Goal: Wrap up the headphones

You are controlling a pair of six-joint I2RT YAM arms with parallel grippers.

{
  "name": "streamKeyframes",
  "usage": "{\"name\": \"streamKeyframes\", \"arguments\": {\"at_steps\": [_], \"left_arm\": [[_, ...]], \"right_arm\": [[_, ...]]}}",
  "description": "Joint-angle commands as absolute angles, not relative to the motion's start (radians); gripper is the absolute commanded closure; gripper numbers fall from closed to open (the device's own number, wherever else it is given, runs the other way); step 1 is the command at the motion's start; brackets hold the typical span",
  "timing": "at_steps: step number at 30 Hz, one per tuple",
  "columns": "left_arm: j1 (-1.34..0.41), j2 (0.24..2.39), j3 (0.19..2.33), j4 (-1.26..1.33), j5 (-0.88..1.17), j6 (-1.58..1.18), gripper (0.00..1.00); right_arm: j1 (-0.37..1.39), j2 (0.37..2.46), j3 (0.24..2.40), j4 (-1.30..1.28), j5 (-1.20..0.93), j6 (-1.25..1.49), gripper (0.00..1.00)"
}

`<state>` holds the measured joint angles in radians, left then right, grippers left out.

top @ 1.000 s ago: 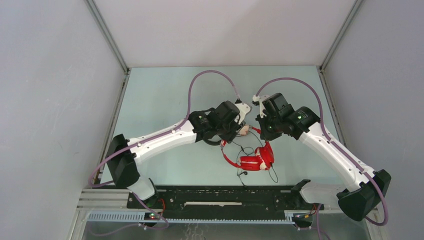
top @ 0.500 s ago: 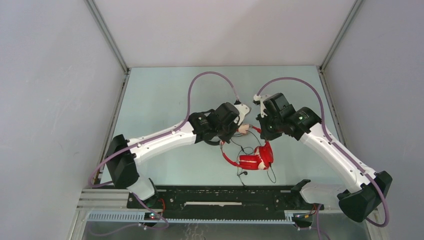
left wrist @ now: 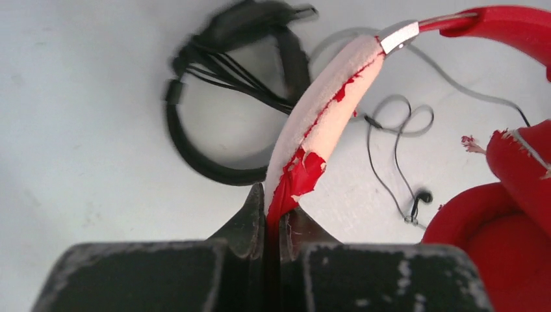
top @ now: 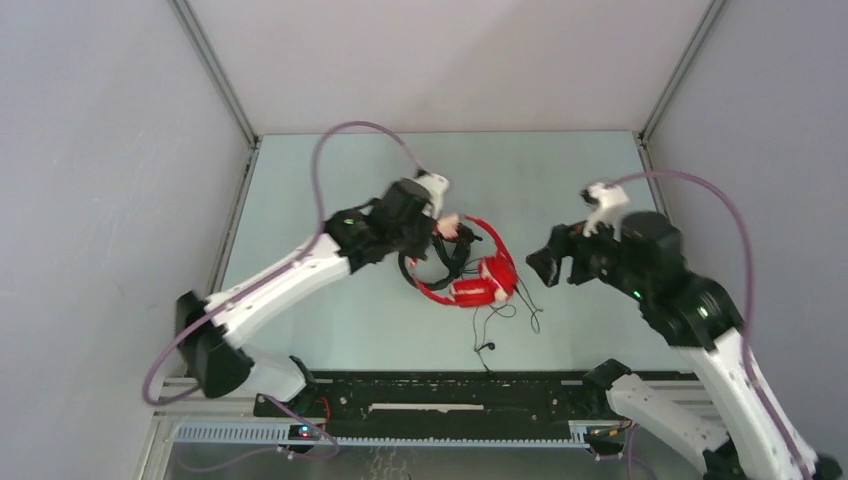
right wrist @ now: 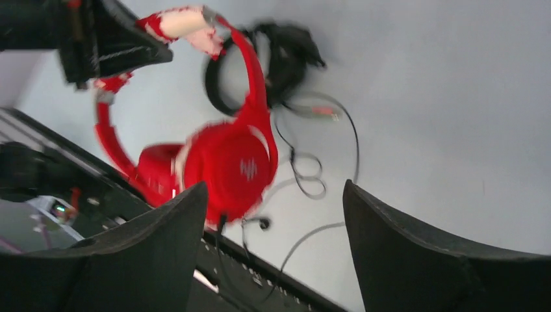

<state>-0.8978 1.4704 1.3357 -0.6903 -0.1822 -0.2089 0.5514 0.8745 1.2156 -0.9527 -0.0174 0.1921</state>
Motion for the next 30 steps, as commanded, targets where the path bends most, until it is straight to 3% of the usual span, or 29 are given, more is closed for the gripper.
{"name": "streamKeyframes", "arguments": {"at_steps": [1, 5, 9, 13, 21, 30], "left_arm": [[-0.765, 1.204, 1.335, -0.649, -0.119, -0.340, 1.00], [-0.642, 1.065, 1.381, -0.666, -0.064, -0.368, 1.00], [-0.401, 1.027, 1.429, -0.717, 0.197, -0.439, 1.00], [-0.262, 1.002, 1.462, -0.762, 0.299, -0.517, 1.00], [-0.229, 0.974, 1.500, -0.758, 0.422, -0.643, 1.00], [-0.229, 0.948, 1.562, -0.744, 0.534, -0.720, 1.00]], "right_arm": [[0.480, 0.629, 1.106, -0.715, -0.290, 0.219, 0.13], [0.446, 0.513, 0.956, -0.589, -0.418, 0.216, 0.06], [0.444, 0.485, 0.849, -0.506, -0.445, 0.204, 0.13], [0.449, 0.480, 0.734, -0.371, -0.451, 0.222, 0.15], [0.548, 0.616, 0.551, 0.019, -0.315, 0.384, 0.12], [0.772, 0.876, 0.500, 0.399, -0.067, 0.286, 0.04]]}}
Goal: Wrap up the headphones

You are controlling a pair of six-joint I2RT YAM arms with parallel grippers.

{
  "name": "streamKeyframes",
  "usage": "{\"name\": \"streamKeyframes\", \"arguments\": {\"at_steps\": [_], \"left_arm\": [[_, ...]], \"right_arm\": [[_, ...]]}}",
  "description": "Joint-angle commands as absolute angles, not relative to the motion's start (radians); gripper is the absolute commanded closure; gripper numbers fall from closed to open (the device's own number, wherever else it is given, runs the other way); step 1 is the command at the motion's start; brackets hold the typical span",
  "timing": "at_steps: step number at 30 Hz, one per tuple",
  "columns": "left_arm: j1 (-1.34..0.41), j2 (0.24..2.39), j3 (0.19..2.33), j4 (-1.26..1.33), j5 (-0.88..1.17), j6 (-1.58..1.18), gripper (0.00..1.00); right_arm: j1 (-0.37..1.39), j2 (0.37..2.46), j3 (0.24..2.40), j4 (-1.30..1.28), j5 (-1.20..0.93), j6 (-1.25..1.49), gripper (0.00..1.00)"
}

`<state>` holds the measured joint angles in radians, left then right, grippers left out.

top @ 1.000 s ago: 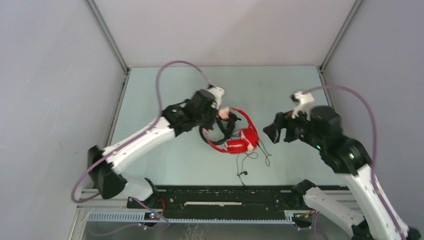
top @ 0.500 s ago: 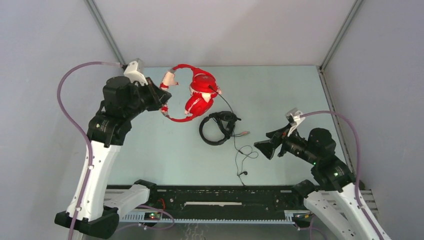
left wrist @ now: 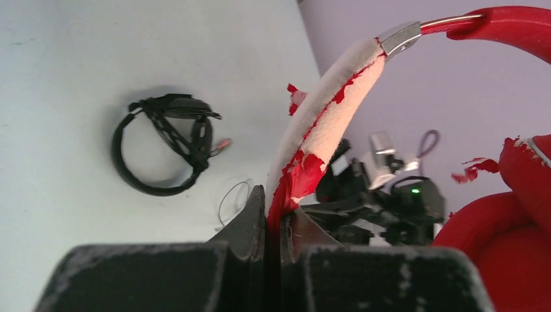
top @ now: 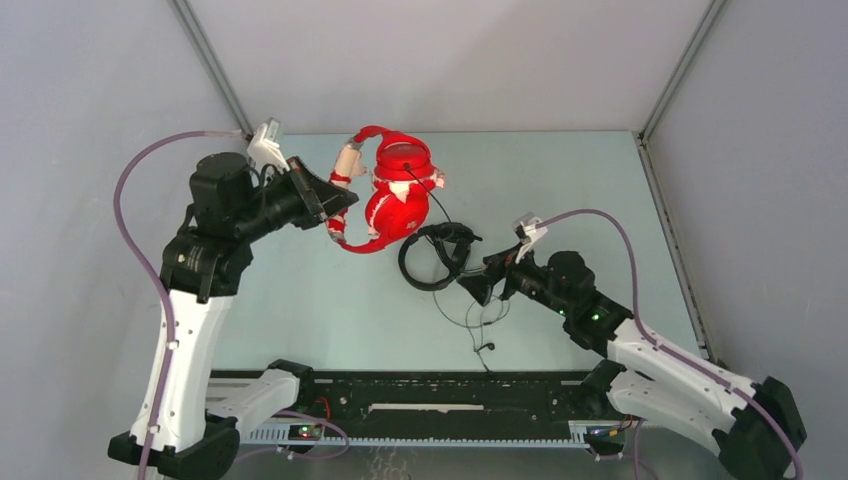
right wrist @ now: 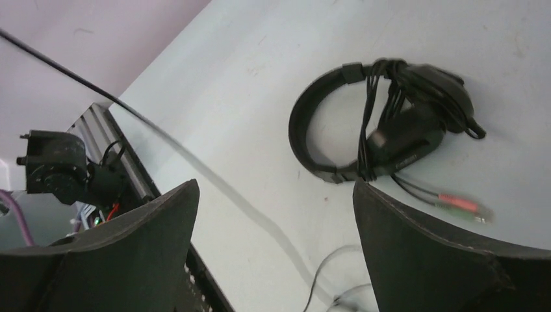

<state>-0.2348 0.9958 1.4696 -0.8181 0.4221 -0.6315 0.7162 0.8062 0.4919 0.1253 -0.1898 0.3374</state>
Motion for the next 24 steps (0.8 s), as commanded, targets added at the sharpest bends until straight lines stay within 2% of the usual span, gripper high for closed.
{"name": "streamKeyframes", "arguments": {"at_steps": [1, 7, 13, 18, 24], "left_arm": [[-0.229, 0.943, 1.565, -0.743, 0.538, -0.725, 1.00], [-0.229, 0.935, 1.562, -0.735, 0.536, -0.750, 1.00], [-0.229, 0.939, 1.558, -0.725, 0.547, -0.775, 1.00], [-0.227, 0.937, 1.547, -0.723, 0.531, -0.782, 1.00], [-0.224, 0.937, 1.532, -0.711, 0.534, -0.795, 1.00]], "right_arm": [[0.779, 0.904, 0.500, 0.431, -0.058, 0.278, 0.03], [0.790, 1.054, 0.500, 0.641, -0.124, 0.304, 0.04], [0.788, 1.049, 0.490, 0.578, -0.152, 0.351, 0.05], [0.752, 0.846, 0.400, 0.444, -0.158, 0.386, 0.05], [0.658, 0.439, 0.372, 0.143, -0.178, 0.427, 0.00]]}}
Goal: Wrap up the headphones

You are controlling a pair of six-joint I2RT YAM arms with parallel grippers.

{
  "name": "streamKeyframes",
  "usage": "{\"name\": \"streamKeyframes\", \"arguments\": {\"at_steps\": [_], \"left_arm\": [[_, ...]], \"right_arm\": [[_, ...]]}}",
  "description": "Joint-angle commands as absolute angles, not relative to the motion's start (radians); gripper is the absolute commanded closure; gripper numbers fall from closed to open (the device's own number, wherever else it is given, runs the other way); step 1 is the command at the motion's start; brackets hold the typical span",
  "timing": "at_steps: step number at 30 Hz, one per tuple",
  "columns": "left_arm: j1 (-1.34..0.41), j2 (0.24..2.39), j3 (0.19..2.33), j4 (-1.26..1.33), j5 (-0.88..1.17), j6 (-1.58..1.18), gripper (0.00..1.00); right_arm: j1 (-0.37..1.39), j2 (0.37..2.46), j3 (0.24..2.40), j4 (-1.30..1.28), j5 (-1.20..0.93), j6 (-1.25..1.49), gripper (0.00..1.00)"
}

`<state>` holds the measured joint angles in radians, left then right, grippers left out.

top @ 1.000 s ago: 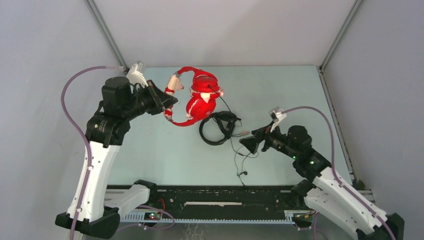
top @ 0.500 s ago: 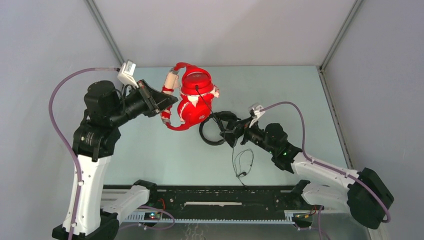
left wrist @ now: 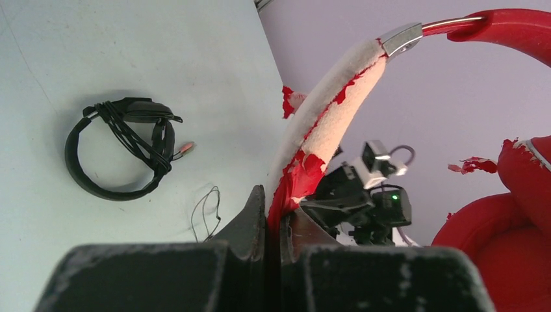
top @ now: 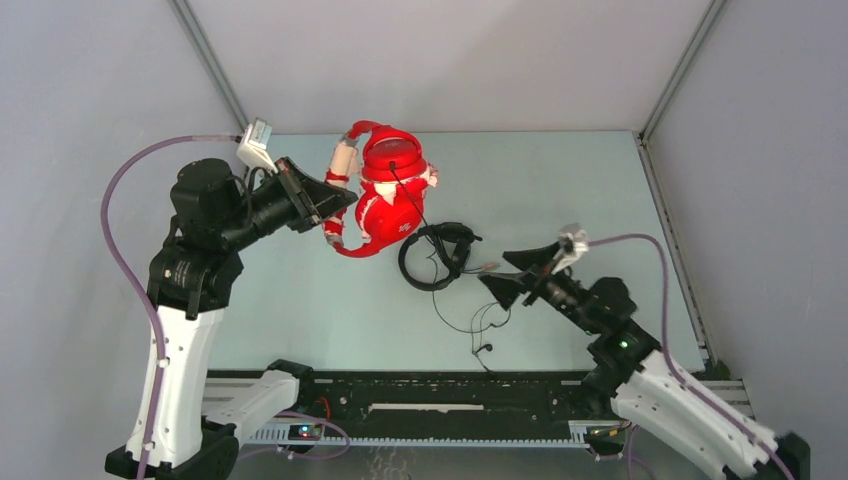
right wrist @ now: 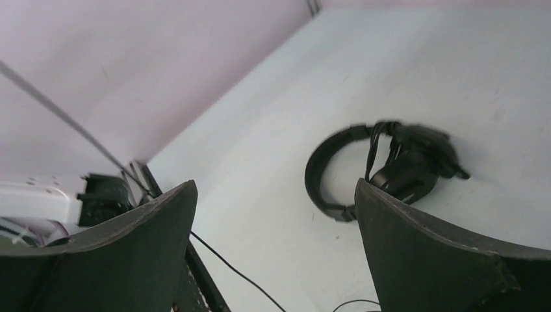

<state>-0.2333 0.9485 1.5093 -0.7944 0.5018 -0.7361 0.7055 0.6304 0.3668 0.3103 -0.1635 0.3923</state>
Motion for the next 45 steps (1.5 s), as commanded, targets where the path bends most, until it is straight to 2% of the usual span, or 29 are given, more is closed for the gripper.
{"name": "streamKeyframes", "arguments": {"at_steps": [1, 4, 7, 17, 21, 28, 31, 33, 36, 38, 45], "left_arm": [[-0.224, 0.936, 1.527, -0.703, 0.539, -0.802, 1.00], [-0.223, 0.922, 1.506, -0.663, 0.549, -0.816, 1.00], [-0.222, 0.923, 1.506, -0.661, 0.548, -0.820, 1.00], [-0.223, 0.931, 1.507, -0.672, 0.541, -0.827, 1.00], [-0.222, 0.929, 1.499, -0.658, 0.539, -0.830, 1.00], [-0.222, 0.932, 1.494, -0.643, 0.552, -0.840, 1.00], [-0.217, 0.934, 1.454, -0.559, 0.613, -0.896, 1.00], [-0.215, 0.939, 1.435, -0.510, 0.642, -0.931, 1.00], [-0.212, 0.943, 1.433, -0.505, 0.643, -0.933, 1.00], [-0.211, 0.943, 1.429, -0.505, 0.645, -0.934, 1.00], [-0.198, 0.939, 1.393, -0.482, 0.702, -0.937, 1.00]], "right_arm": [[0.655, 0.385, 0.371, 0.115, -0.180, 0.418, 0.00], [0.659, 0.293, 0.337, 0.115, -0.221, 0.406, 0.00], [0.681, 0.326, 0.296, 0.200, -0.287, 0.435, 0.00], [0.922, 0.729, 0.309, 0.535, -0.309, 0.340, 0.01], [0.944, 0.874, 0.338, 0.628, -0.372, 0.361, 0.01], [0.967, 1.031, 0.347, 0.774, -0.356, 0.408, 0.04], [0.968, 1.118, 0.353, 0.858, -0.358, 0.457, 0.06], [0.968, 1.175, 0.356, 0.934, -0.377, 0.493, 0.14], [0.965, 1.225, 0.377, 0.965, -0.388, 0.522, 0.61], [0.957, 1.234, 0.391, 0.953, -0.392, 0.521, 0.98], [0.874, 1.068, 0.403, 0.706, -0.326, 0.479, 1.00]]}}
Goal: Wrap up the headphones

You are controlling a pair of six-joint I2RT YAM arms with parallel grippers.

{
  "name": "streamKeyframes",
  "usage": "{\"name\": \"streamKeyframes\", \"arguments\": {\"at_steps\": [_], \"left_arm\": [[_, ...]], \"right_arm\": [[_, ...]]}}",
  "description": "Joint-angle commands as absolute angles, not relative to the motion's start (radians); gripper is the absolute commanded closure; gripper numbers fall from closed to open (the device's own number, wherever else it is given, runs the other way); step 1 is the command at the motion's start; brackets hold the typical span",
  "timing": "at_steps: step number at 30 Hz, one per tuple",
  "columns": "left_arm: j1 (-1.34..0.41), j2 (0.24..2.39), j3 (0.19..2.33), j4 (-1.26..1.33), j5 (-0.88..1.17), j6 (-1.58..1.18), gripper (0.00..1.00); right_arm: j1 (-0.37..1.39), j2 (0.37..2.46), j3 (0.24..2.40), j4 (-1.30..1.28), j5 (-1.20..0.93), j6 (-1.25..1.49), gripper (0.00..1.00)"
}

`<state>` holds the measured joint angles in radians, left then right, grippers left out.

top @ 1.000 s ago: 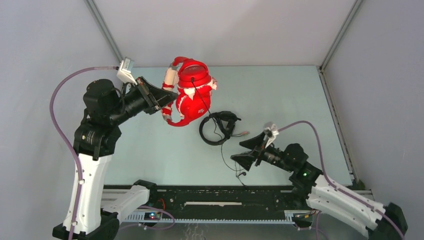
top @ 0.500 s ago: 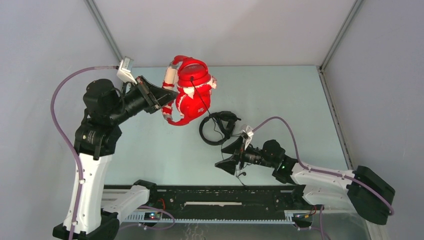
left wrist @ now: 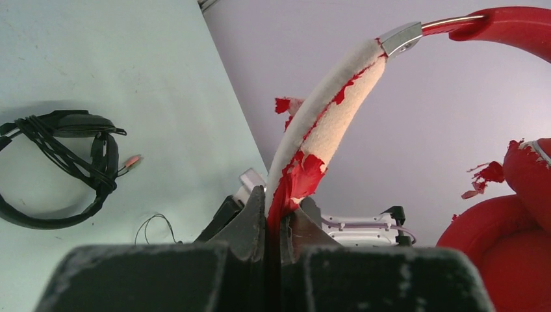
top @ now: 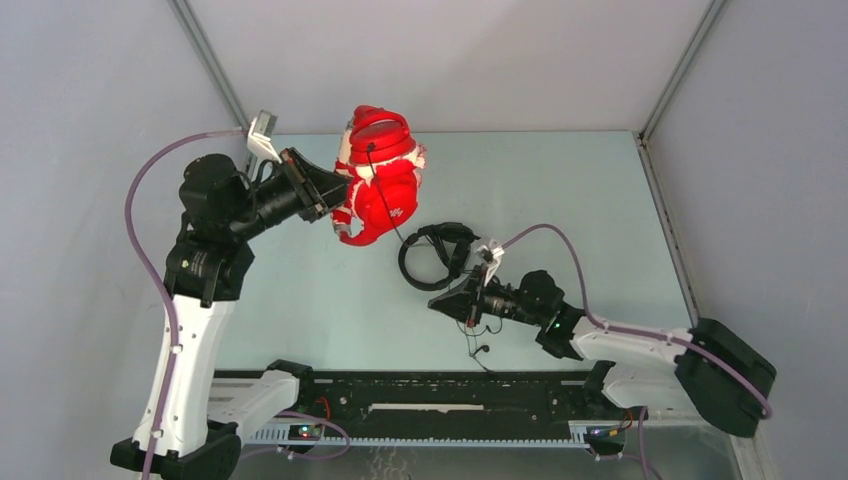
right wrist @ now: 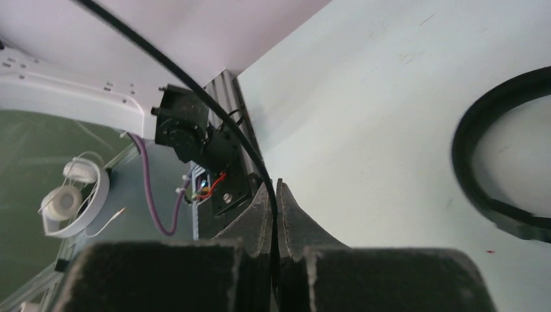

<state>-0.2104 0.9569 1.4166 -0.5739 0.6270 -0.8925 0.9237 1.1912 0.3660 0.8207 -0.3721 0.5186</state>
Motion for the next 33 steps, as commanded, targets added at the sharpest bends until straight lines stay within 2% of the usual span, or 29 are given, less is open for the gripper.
{"name": "streamKeyframes", "arguments": {"at_steps": [1, 5, 8, 11, 16, 20, 27, 33], "left_arm": [[-0.197, 0.938, 1.384, -0.483, 0.709, -0.934, 1.00], [-0.194, 0.929, 1.331, -0.466, 0.726, -0.939, 1.00], [-0.192, 0.922, 1.283, -0.411, 0.714, -0.979, 1.00], [-0.192, 0.925, 1.202, -0.278, 0.725, -1.070, 1.00], [-0.197, 0.963, 1.154, -0.042, 0.802, -1.206, 1.00], [-0.239, 0.982, 1.195, 0.018, 0.853, -1.204, 1.00], [-0.320, 0.954, 1.218, 0.137, 0.921, -1.198, 1.00], [-0.378, 0.905, 1.173, 0.230, 1.003, -1.172, 1.00]], "right_arm": [[0.859, 1.026, 0.403, 0.656, -0.305, 0.460, 1.00], [0.791, 0.859, 0.402, 0.496, -0.231, 0.399, 1.00], [0.741, 0.788, 0.402, 0.443, -0.269, 0.407, 1.00], [0.776, 0.774, 0.402, 0.458, -0.334, 0.439, 1.00], [0.968, 0.853, 0.402, 0.495, -0.296, 0.429, 1.00], [1.036, 0.984, 0.411, 0.557, -0.317, 0.434, 1.00], [1.028, 1.204, 0.519, 0.535, -0.371, 0.386, 1.00], [0.916, 1.257, 0.571, 0.489, -0.443, 0.385, 1.00]]}}
